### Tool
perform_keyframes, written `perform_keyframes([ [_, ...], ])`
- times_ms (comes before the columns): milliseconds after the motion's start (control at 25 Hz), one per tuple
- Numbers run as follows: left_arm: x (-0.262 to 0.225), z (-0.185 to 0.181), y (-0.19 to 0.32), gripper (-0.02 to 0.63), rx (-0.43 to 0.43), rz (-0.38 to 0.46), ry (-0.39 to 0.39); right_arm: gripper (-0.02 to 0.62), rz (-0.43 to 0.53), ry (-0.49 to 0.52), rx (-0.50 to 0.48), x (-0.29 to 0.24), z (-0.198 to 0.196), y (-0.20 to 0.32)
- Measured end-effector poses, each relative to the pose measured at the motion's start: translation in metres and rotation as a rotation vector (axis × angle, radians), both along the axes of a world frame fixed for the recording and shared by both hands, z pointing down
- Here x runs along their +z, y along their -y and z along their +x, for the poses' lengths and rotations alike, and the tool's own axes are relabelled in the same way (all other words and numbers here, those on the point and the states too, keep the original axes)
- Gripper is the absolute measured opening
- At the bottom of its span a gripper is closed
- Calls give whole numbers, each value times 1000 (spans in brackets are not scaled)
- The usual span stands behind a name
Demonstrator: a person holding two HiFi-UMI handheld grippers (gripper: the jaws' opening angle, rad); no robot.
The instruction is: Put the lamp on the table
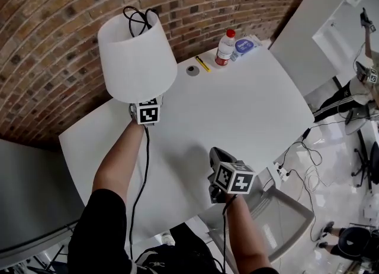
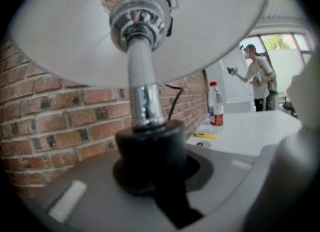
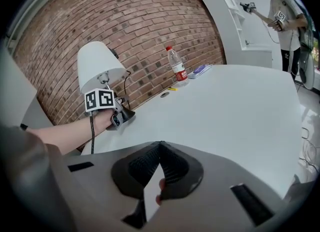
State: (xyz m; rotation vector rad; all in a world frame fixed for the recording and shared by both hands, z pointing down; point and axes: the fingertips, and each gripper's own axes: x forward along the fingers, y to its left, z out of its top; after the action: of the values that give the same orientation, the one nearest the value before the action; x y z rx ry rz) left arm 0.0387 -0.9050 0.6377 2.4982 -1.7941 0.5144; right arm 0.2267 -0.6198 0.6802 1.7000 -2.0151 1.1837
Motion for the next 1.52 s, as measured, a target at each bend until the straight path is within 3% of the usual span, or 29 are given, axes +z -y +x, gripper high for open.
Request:
perform_keyframes([
  [400,24,-8,24,66,-31,35,-12,-3,7,-13,1,6,-1,16],
  [800,21,-10,15,69,15,147,-21,-3,6,-18,-11,9,-14,19],
  [1080,22,-7,14,75,16,154,-30,-3,-1,-17,-10,14,-10,10],
  [1200,26,-7,14,93,11,128,-12,-3,8,-8,-7,11,-13,10],
  [1280,36,-13,6,140,0,75,-7,-3,10,-3,-9,9,-16,8],
  [1520,47,-23,-43,206,-17,-40,-5,-3,17,-3,-26,-5,-25,-3],
])
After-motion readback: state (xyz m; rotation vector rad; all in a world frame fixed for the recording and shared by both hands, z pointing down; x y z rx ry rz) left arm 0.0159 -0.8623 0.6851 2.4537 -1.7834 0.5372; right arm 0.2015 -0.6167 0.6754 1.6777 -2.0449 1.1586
